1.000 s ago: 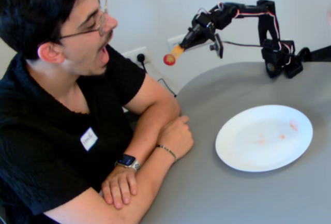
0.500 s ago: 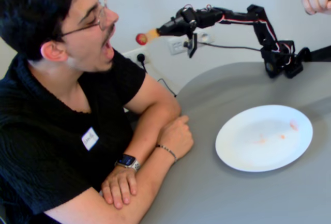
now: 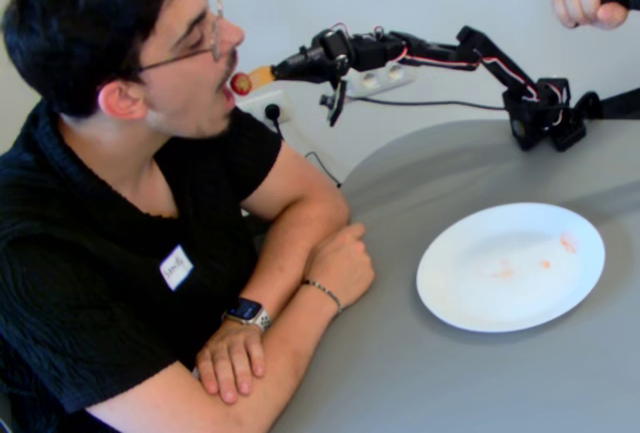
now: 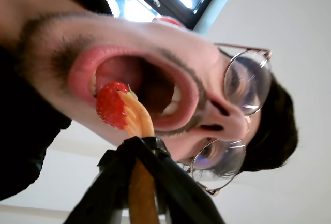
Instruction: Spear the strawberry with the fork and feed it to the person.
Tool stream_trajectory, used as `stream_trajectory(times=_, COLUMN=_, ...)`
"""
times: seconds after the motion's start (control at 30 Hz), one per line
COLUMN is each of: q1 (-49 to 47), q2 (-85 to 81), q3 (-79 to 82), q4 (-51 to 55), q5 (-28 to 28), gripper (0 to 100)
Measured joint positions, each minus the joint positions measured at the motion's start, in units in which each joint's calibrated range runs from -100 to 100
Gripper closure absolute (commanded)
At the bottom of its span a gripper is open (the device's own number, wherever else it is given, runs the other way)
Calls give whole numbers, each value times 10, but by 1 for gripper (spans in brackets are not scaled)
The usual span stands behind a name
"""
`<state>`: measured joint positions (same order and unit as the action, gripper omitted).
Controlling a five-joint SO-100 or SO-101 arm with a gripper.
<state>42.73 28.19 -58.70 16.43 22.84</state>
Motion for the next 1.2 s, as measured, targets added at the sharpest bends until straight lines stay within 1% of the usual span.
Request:
stream_trajectory(times=0.27, q1=-3, q2=0, q3=-23, q4=0, q5=0, gripper=99)
stream_trajectory(times=0.33, q1=-8, q2=7, q3=-34, q4=-7, q5=13, gripper=99)
stream_trajectory(times=0.37, q1=-15, q2=14, q3=-36, q4=-20, q5=32, gripper=99)
stream_trajectory(times=0.4, q1=-19, q2=41, q3=-40, q4=-68, q5=48, gripper=99)
stream_trajectory(times=0.53, q1=-21, q2=94, q3=-53, q4=-118, q5=53, gripper=99)
stream_trajectory(times=0.73, q1=-27, q2=126, q3=-59, q4=-114, q5=53, gripper=99)
stream_trajectory(times=1.2, q1=-27, q2=127, q3=-67, q4=-109, q5=53, gripper=99)
